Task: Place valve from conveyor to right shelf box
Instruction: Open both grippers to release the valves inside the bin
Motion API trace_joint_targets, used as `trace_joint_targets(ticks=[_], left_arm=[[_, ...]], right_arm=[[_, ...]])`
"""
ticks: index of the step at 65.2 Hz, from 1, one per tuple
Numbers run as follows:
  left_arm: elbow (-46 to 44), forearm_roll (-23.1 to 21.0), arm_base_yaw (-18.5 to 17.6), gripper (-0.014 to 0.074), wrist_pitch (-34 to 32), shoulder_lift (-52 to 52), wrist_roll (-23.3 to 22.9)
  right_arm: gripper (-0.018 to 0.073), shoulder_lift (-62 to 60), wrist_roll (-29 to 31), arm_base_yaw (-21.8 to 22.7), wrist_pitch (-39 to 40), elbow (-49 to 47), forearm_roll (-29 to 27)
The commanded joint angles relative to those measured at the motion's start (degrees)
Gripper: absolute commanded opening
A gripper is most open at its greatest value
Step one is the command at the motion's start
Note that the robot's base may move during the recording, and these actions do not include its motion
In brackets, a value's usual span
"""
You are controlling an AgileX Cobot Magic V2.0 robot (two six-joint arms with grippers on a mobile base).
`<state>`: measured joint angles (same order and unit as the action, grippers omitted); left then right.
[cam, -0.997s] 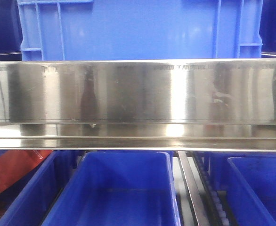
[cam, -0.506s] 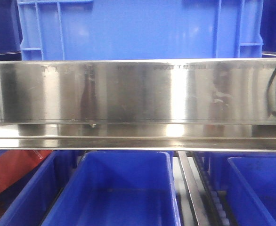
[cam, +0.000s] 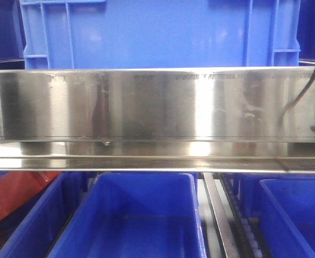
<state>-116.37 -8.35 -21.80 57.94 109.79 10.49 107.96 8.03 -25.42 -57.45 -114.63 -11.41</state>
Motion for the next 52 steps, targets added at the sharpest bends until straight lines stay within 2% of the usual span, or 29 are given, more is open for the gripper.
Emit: trace_joint_targets(ticks=[1, 4, 17, 23, 28, 32, 41, 48, 52], left_arm=[[-0.90, -0.44, -0.23, 0.0591, -0.74, -0.84, 0.03], [-1.02, -0.44, -0.23, 0.0617, -0.50, -0.98, 0.03], [-1.02, -0.44, -0.23, 0.0568, -0.14, -4.38, 0.03], [-1.02, -0.05, -0.09, 0.0526, -0.27, -6.94, 0.03], [-1.02, 0.03, 0.03, 0.0425, -0.27, -9.69, 0.03], [-1.02, 0.03, 0.41, 0.0326, -0.27, -11.55, 0.03], [-1.02, 0.03, 2.09, 0.0051, 1.24, -16.30, -0.18], [-0.78, 0.03, 4.21, -0.0106, 4.83, -19.93, -0.53], [0.48, 0.03, 5.29, -0.0111, 6.39, -22.10, -0.83]], right_arm=[[0.0536, -1.97, 0.40, 0.03, 1.13, -0.77, 0.11], [0.0542, -2.58, 0.40, 0.03, 1.13, -0.77, 0.11], [0.0532, -6.44, 0.40, 0.28, 0.54, -0.77, 0.11], [0.0442, -9.23, 0.40, 0.40, 0.54, -0.77, 0.11], [0.0309, -11.61, 0.40, 0.40, 0.54, -0.77, 0.11], [0.0161, -13.91, 0.40, 0.40, 0.54, -0.77, 0.11], [-0.0164, -19.31, 0.40, 0.40, 0.50, -0.18, 0.22], [-0.0159, -24.39, 0.40, 0.40, 1.39, 2.43, 0.45], [-0.0159, -27.48, 0.40, 0.40, 2.79, 5.35, 0.69]])
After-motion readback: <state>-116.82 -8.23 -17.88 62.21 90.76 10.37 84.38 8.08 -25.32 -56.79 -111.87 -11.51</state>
